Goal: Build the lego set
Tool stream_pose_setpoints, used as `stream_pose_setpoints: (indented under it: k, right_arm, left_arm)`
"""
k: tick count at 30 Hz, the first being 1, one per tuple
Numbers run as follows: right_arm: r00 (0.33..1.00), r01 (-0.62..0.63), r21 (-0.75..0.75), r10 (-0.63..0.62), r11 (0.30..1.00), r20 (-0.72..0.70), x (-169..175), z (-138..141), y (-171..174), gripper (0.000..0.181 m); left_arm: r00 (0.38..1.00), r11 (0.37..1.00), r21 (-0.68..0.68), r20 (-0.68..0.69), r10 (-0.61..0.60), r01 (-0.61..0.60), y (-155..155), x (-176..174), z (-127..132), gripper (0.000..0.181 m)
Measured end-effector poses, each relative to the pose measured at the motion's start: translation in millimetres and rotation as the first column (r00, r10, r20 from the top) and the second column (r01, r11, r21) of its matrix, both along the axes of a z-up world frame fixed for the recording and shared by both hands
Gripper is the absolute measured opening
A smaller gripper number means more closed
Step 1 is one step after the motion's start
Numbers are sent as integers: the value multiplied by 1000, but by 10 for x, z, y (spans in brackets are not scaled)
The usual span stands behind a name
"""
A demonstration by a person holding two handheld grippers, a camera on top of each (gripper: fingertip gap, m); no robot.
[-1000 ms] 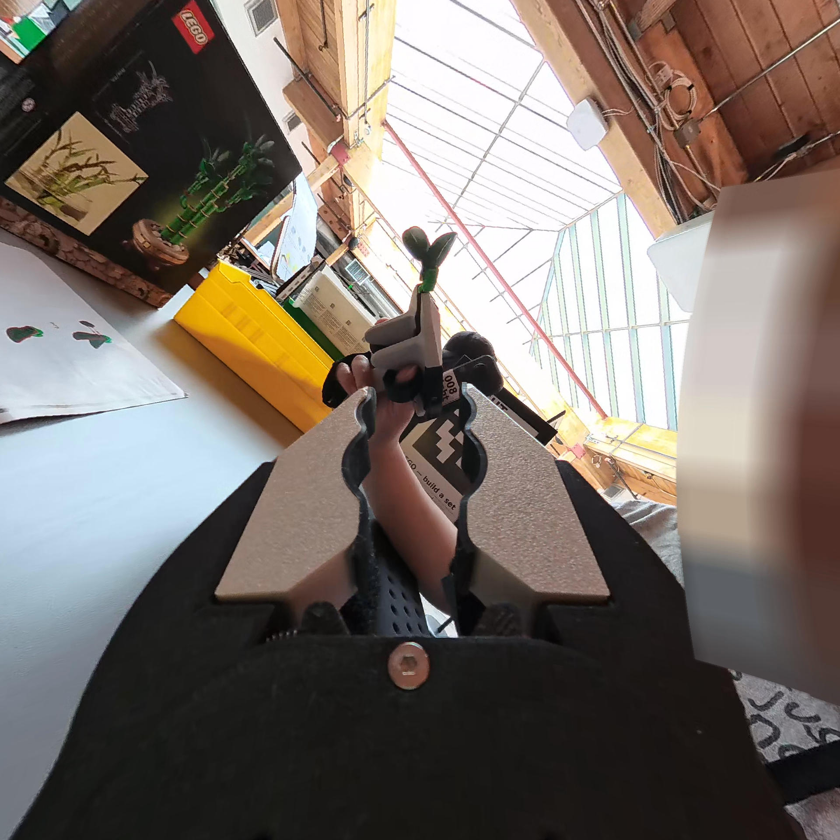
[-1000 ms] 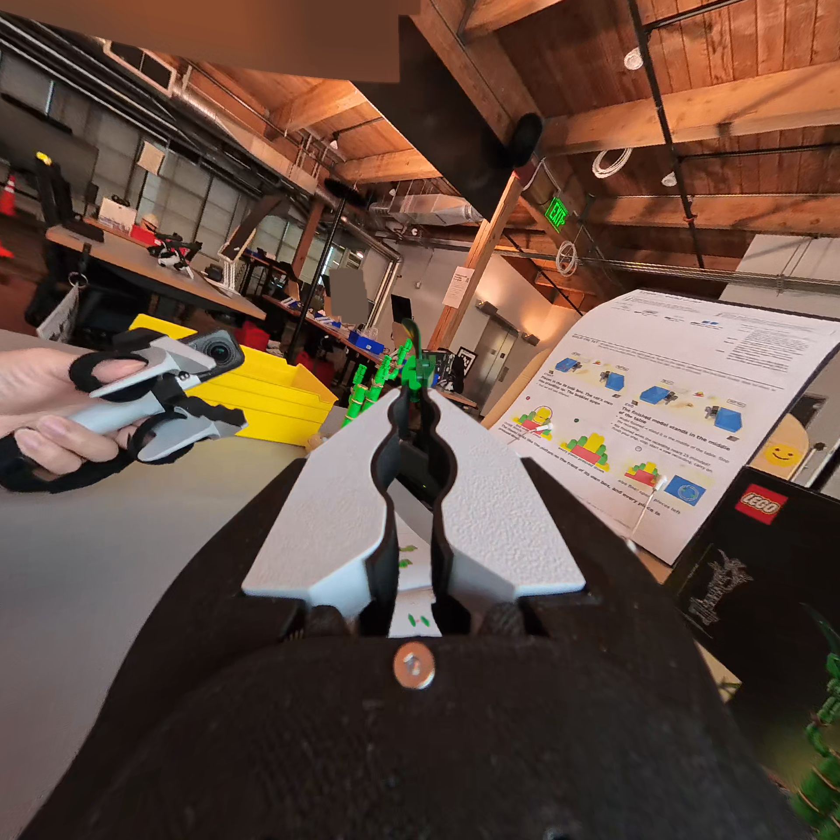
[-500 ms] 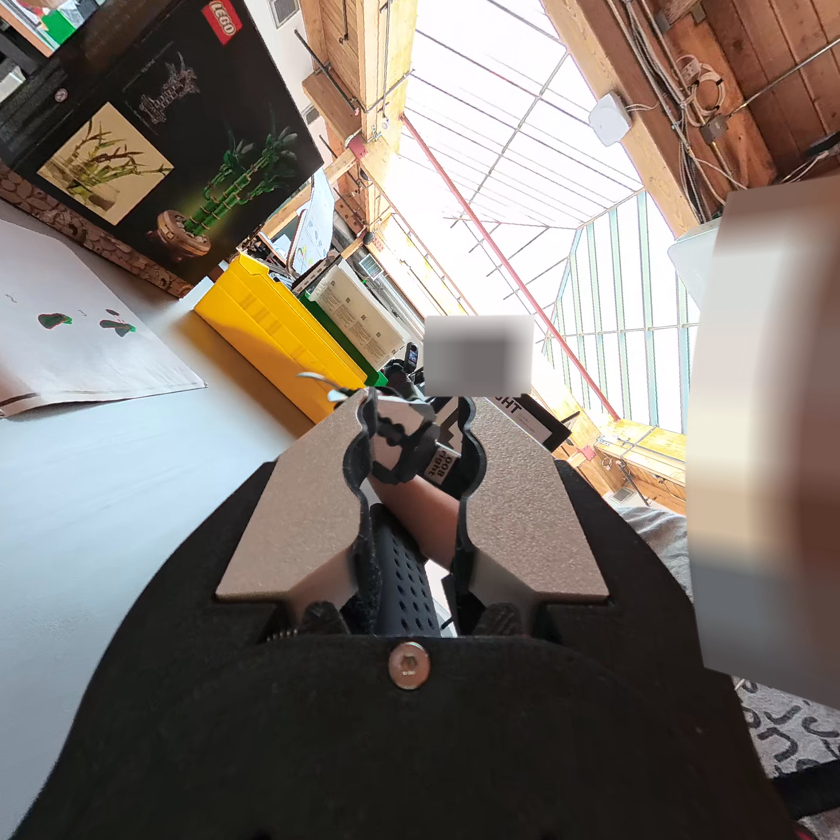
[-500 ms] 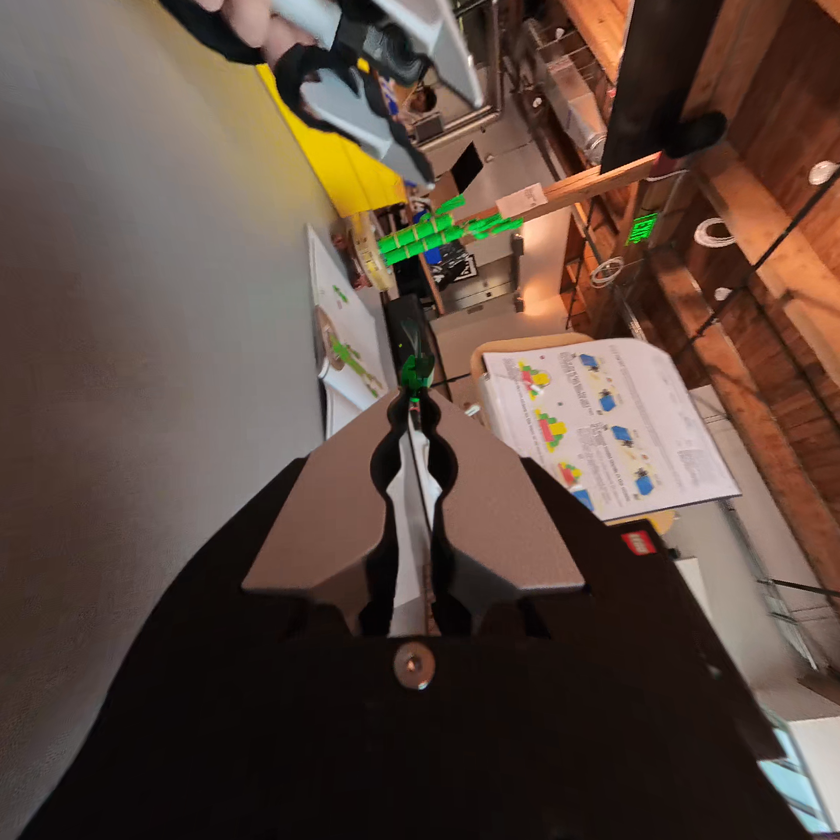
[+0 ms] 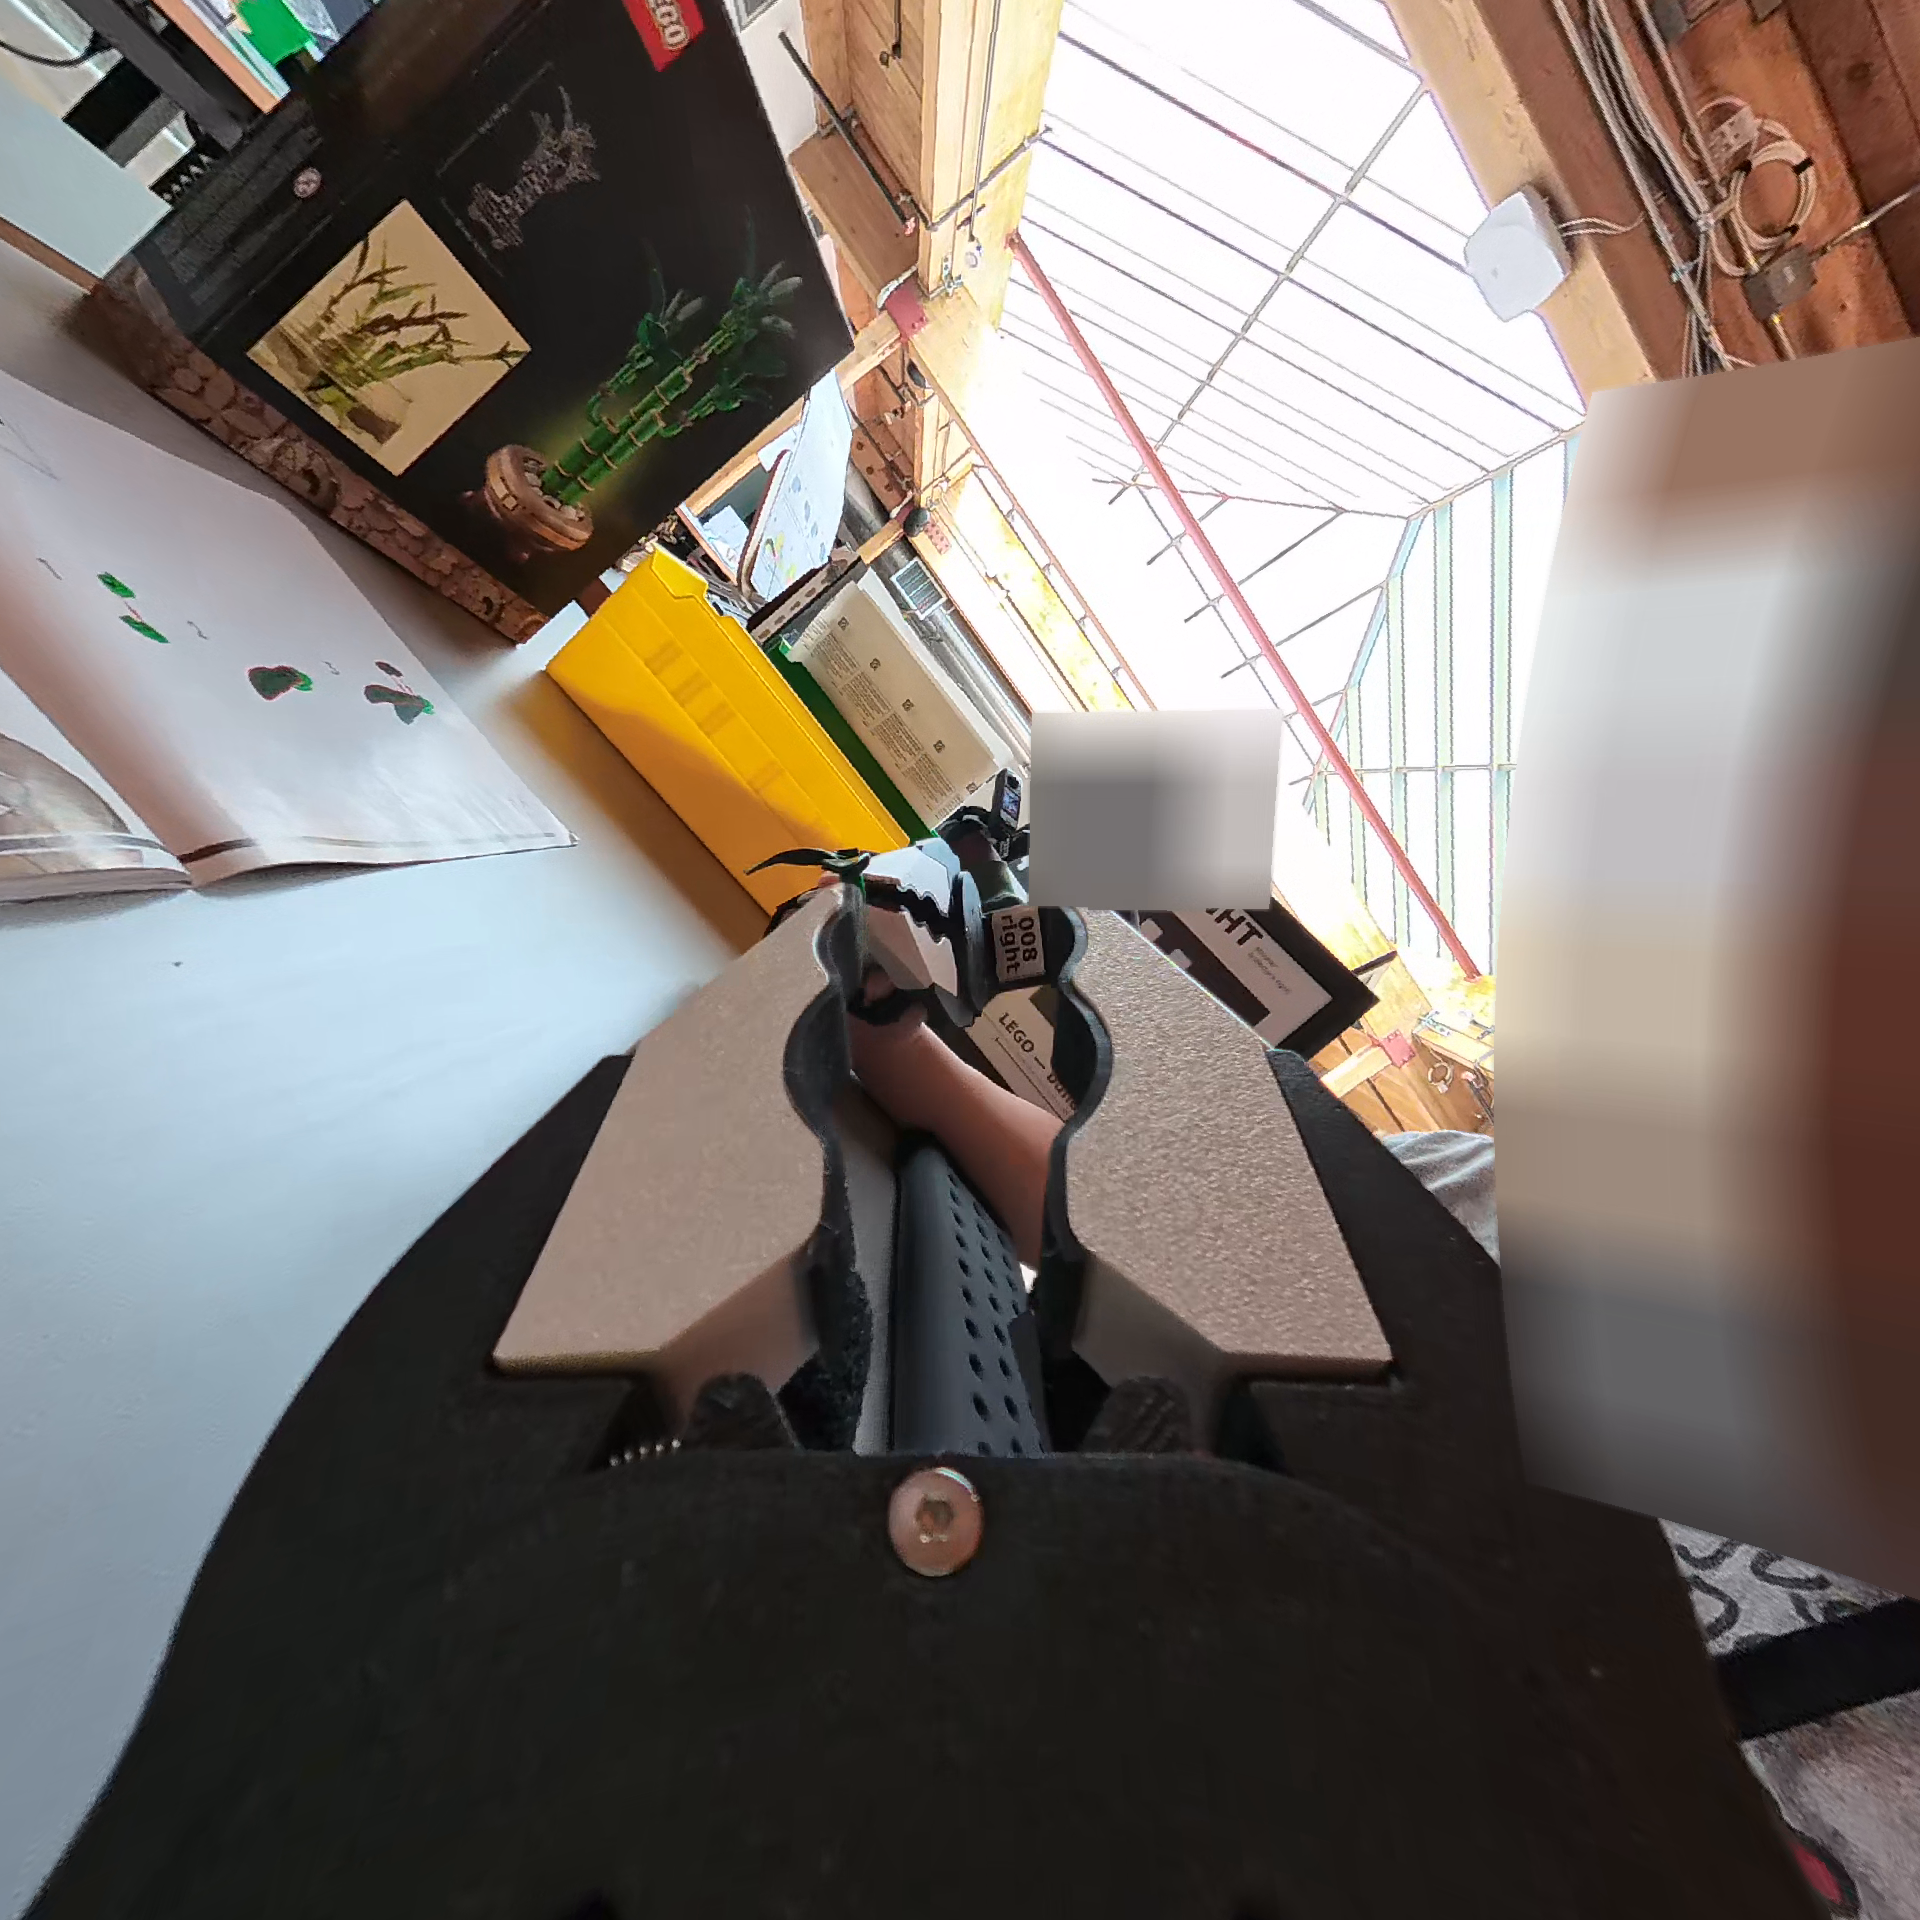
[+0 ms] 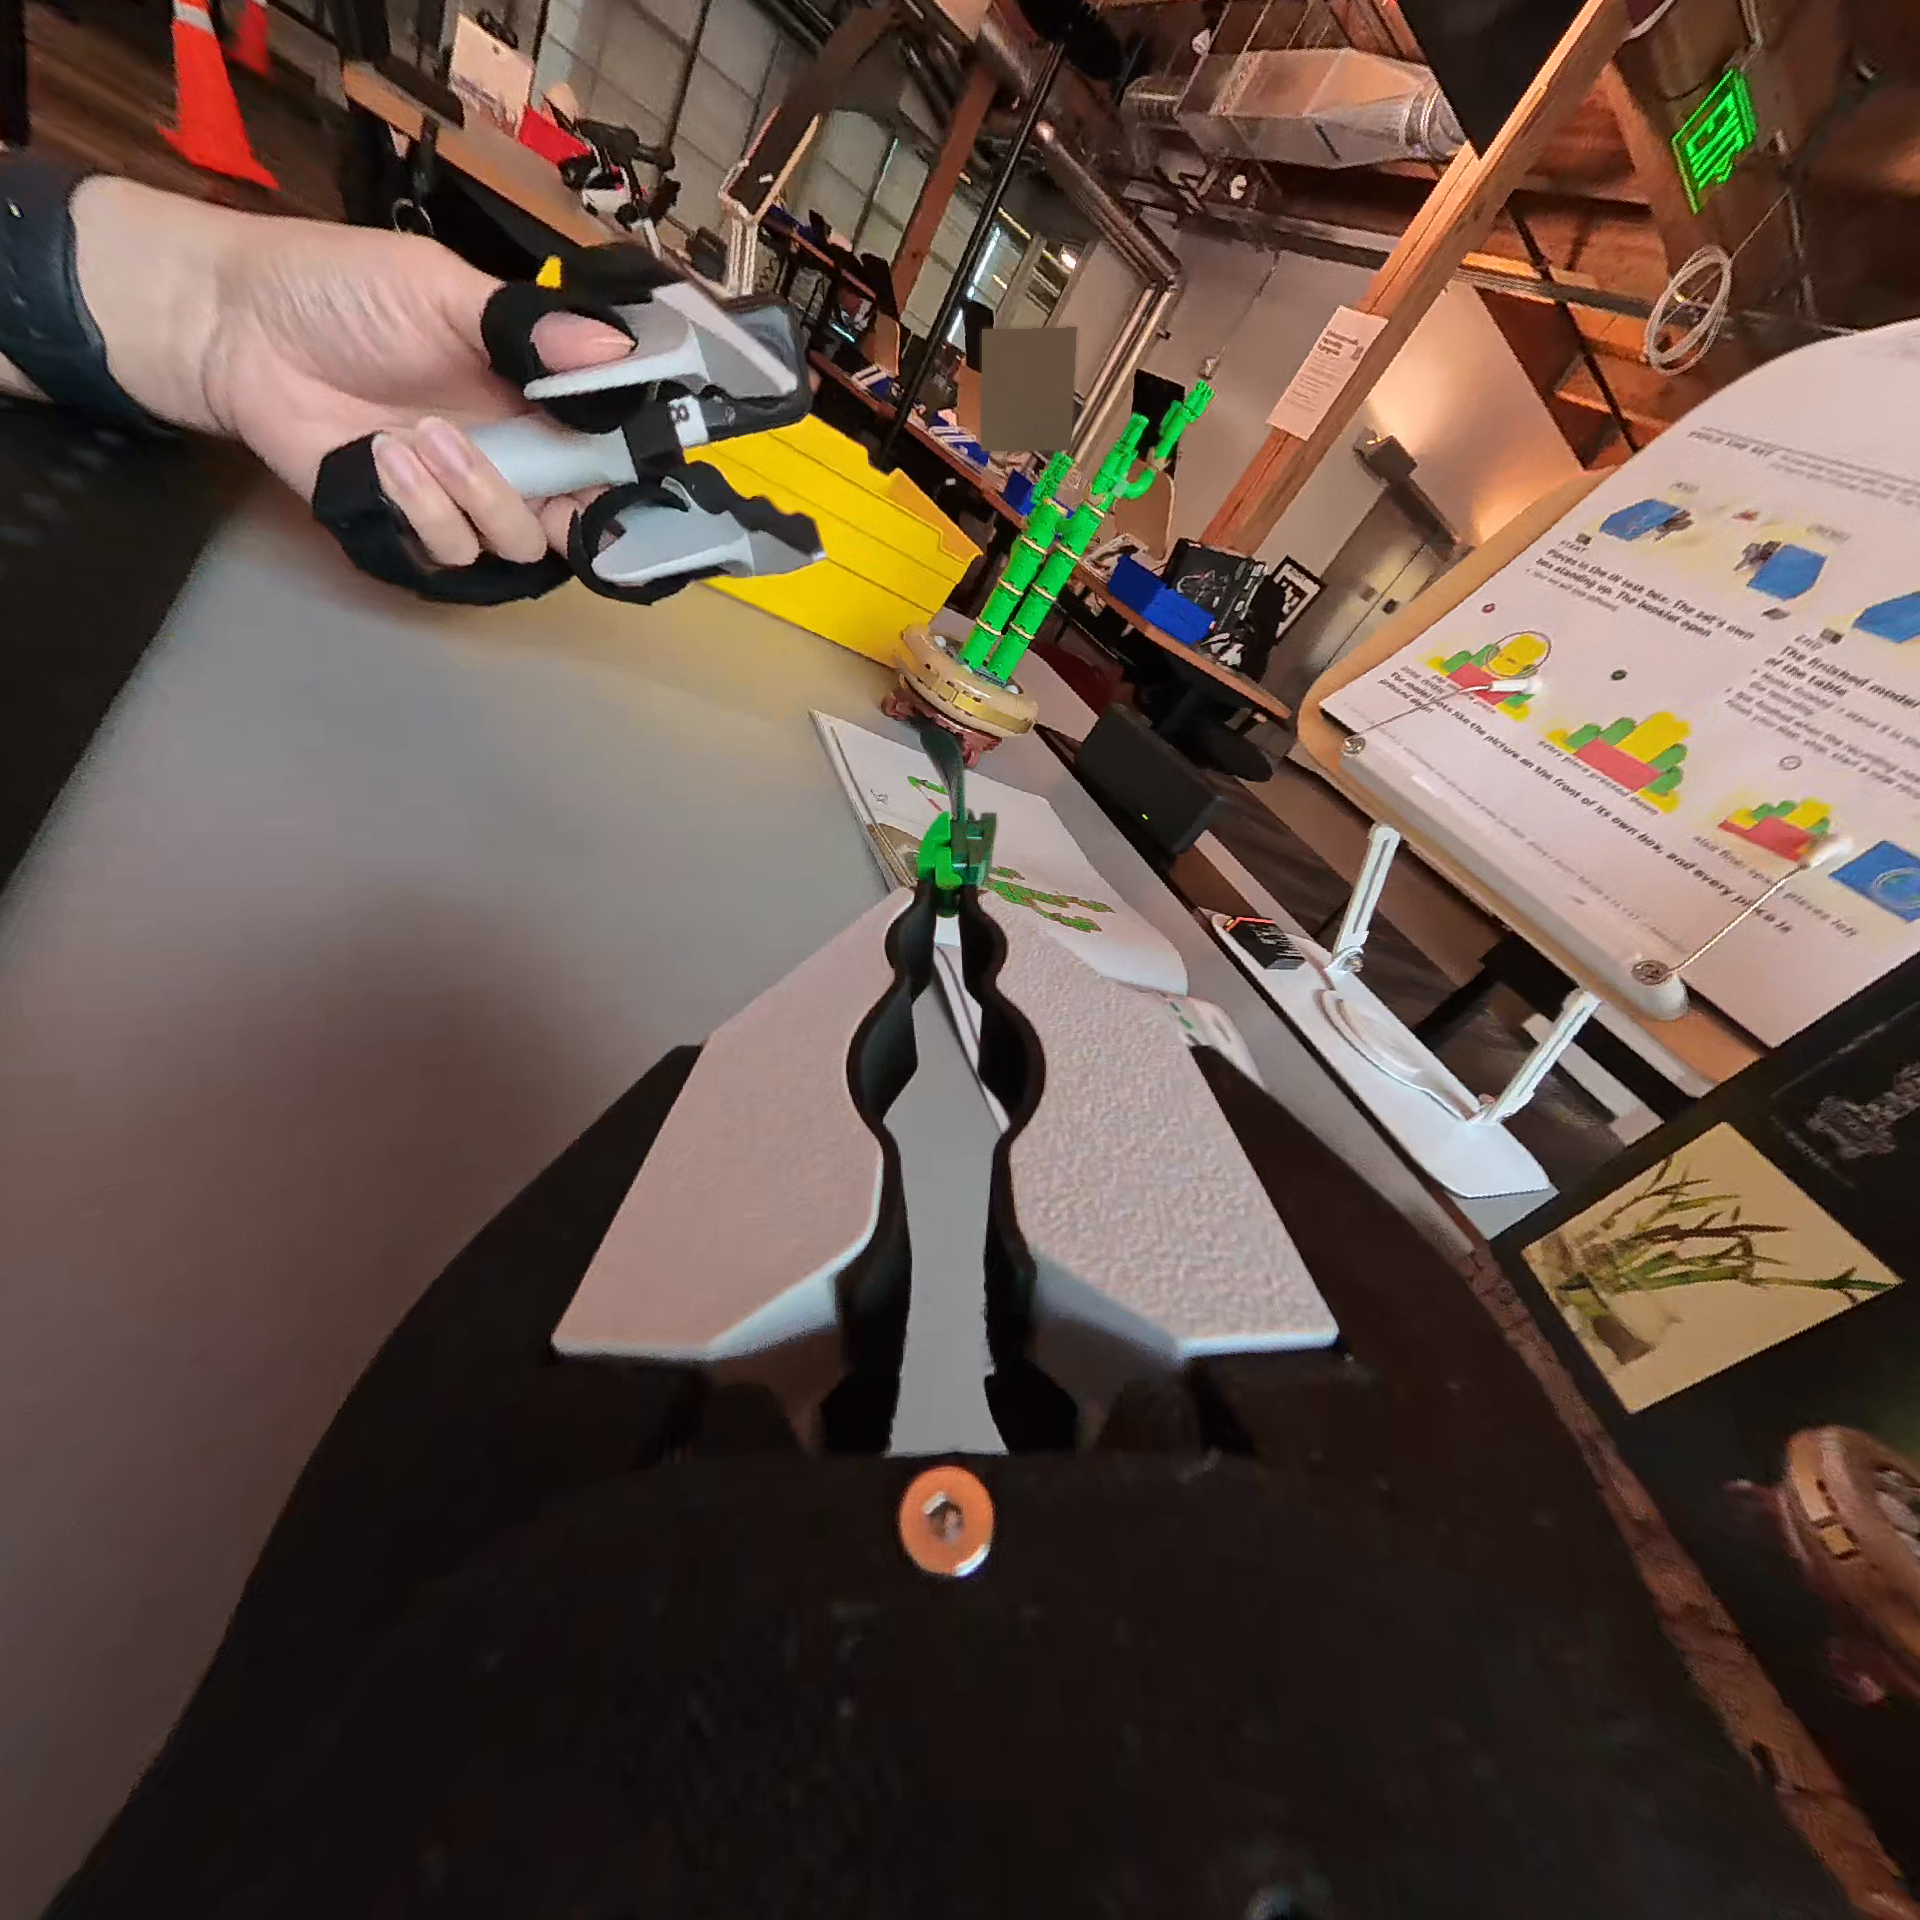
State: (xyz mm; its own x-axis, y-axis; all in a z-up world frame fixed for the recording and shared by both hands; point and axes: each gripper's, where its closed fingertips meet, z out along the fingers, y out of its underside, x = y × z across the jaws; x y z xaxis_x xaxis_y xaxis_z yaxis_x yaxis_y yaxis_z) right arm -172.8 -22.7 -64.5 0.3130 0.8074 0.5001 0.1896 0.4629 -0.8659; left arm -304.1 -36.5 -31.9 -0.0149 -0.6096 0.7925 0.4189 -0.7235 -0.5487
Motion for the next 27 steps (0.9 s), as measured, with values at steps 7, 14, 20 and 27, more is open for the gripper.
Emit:
stream_pose_setpoints:
  k: [7, 14, 20, 27]
  right_arm:
    - [999, 11, -15, -10, 1000, 52, 119, -141, 175, 3]
    - [984, 0, 57, -10, 998, 179, 161, -341, 348, 2]
    - [965, -48, 95, 22, 994, 262, 143, -463, 355, 3]
    - [951, -82, 95, 50, 992, 304, 135, -530, 367, 3]
  left_arm:
    - [999, 1000, -19, -29, -17, 17, 13, 64, -81, 33]
    - [992, 999, -11, -113, -48, 47, -26, 193, -194, 33]
    - [993, 998, -20, -108, -57, 56, -24, 203, -201, 33]
    - [984, 995, -19, -146, -102, 100, -75, 301, -247, 34]
